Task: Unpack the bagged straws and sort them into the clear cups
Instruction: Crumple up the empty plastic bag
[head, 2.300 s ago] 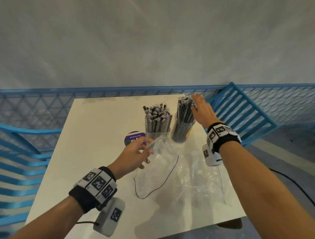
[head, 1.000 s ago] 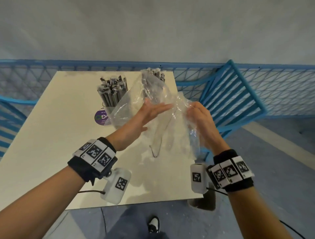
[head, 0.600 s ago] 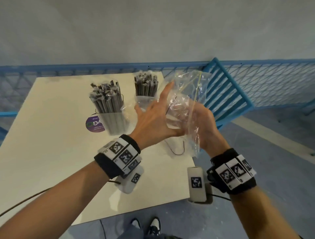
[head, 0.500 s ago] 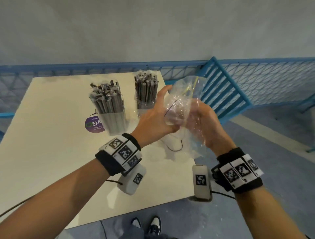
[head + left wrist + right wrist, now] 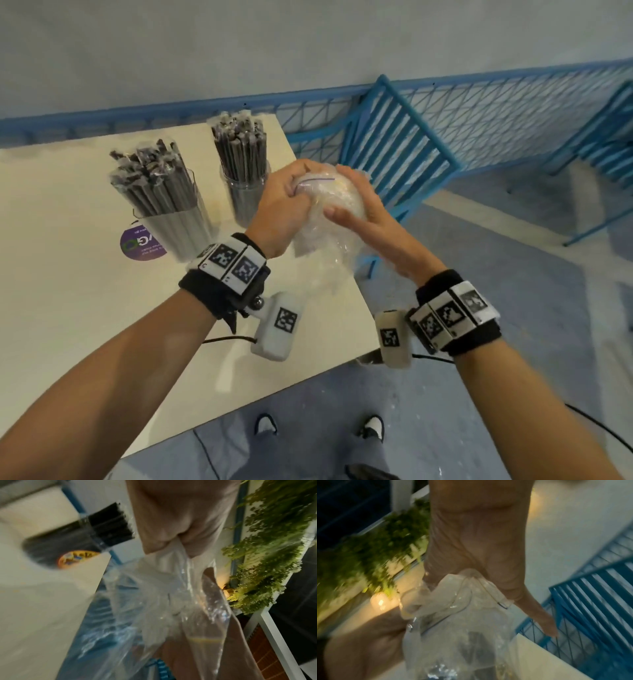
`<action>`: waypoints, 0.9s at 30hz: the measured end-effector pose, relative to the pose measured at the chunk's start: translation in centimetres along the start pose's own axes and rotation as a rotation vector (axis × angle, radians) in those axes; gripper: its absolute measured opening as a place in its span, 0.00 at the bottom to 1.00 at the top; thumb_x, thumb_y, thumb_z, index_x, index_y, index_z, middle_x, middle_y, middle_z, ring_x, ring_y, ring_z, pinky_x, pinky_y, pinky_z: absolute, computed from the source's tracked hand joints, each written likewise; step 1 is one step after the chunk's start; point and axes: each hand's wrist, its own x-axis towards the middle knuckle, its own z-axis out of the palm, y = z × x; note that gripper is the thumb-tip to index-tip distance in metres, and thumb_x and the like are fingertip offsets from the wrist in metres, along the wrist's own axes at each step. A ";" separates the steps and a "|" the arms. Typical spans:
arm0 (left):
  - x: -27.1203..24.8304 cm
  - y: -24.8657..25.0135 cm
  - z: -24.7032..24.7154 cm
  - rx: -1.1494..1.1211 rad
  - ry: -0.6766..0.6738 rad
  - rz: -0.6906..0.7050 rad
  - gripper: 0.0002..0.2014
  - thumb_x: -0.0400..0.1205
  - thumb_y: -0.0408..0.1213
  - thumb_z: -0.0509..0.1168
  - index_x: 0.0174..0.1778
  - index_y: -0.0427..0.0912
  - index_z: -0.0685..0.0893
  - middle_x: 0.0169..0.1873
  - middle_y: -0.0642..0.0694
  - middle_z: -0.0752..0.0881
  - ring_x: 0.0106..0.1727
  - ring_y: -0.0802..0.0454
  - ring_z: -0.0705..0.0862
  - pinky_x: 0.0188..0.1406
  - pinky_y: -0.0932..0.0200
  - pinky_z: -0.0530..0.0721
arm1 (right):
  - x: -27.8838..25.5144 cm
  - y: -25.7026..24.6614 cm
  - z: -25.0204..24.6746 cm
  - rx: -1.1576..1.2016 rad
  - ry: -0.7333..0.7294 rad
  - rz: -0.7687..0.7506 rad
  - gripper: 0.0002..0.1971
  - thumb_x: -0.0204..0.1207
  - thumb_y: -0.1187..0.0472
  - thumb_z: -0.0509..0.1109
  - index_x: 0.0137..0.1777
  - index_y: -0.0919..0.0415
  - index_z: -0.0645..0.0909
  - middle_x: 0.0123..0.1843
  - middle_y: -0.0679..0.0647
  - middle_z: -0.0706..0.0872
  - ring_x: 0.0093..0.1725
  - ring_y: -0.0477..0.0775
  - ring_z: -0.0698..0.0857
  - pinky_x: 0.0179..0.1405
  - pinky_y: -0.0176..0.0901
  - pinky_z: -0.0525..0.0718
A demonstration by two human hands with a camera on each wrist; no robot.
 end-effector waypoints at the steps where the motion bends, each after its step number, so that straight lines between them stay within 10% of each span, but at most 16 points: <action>1: 0.0 -0.2 1.2 -0.070 0.029 -0.021 0.18 0.78 0.13 0.53 0.51 0.37 0.81 0.46 0.44 0.84 0.47 0.48 0.84 0.43 0.51 0.87 | -0.2 0.6 -0.6 0.159 0.009 0.062 0.38 0.69 0.40 0.77 0.76 0.29 0.60 0.78 0.51 0.66 0.76 0.59 0.72 0.70 0.65 0.78; 7: 1.2 -2.2 9.9 -0.222 0.062 -0.060 0.21 0.77 0.14 0.62 0.53 0.46 0.80 0.51 0.50 0.85 0.46 0.56 0.87 0.39 0.56 0.89 | -1.8 5.4 -7.1 0.647 0.041 0.202 0.27 0.75 0.73 0.70 0.72 0.56 0.72 0.60 0.58 0.88 0.57 0.56 0.89 0.48 0.45 0.87; 12: 3.7 -7.6 18.5 0.286 -0.137 -0.082 0.29 0.74 0.19 0.61 0.65 0.54 0.75 0.63 0.52 0.78 0.60 0.55 0.81 0.59 0.48 0.86 | -3.1 13.6 -15.1 0.436 0.160 0.204 0.29 0.63 0.67 0.78 0.65 0.74 0.77 0.52 0.64 0.88 0.49 0.59 0.89 0.47 0.48 0.87; 17: 2.8 -17.5 28.2 0.438 -0.176 -0.301 0.36 0.79 0.27 0.64 0.82 0.50 0.61 0.74 0.40 0.70 0.76 0.44 0.67 0.74 0.62 0.66 | -4.1 26.0 -20.1 0.177 0.204 0.274 0.32 0.60 0.57 0.81 0.67 0.63 0.79 0.57 0.58 0.89 0.56 0.56 0.89 0.59 0.59 0.86; 19: 1.7 -22.0 31.4 0.425 -0.197 -0.389 0.44 0.74 0.38 0.67 0.85 0.52 0.53 0.79 0.41 0.68 0.78 0.40 0.68 0.81 0.47 0.63 | -5.0 31.0 -20.6 0.085 0.203 0.299 0.34 0.64 0.56 0.80 0.72 0.56 0.75 0.62 0.52 0.87 0.62 0.52 0.86 0.65 0.57 0.83; 23: -0.3 -31.3 34.3 0.394 -0.102 -0.481 0.42 0.75 0.47 0.71 0.82 0.64 0.56 0.75 0.43 0.73 0.69 0.44 0.79 0.68 0.37 0.80 | -6.1 39.4 -19.8 0.095 0.116 0.352 0.36 0.67 0.57 0.76 0.75 0.55 0.67 0.69 0.55 0.80 0.66 0.52 0.81 0.65 0.48 0.80; 27: -1.3 -39.6 33.0 0.493 -0.006 -0.552 0.35 0.83 0.35 0.68 0.82 0.64 0.62 0.67 0.42 0.68 0.55 0.55 0.76 0.73 0.52 0.77 | -5.7 46.5 -17.0 0.107 0.049 0.431 0.40 0.61 0.53 0.71 0.75 0.46 0.59 0.72 0.59 0.69 0.70 0.60 0.72 0.70 0.61 0.75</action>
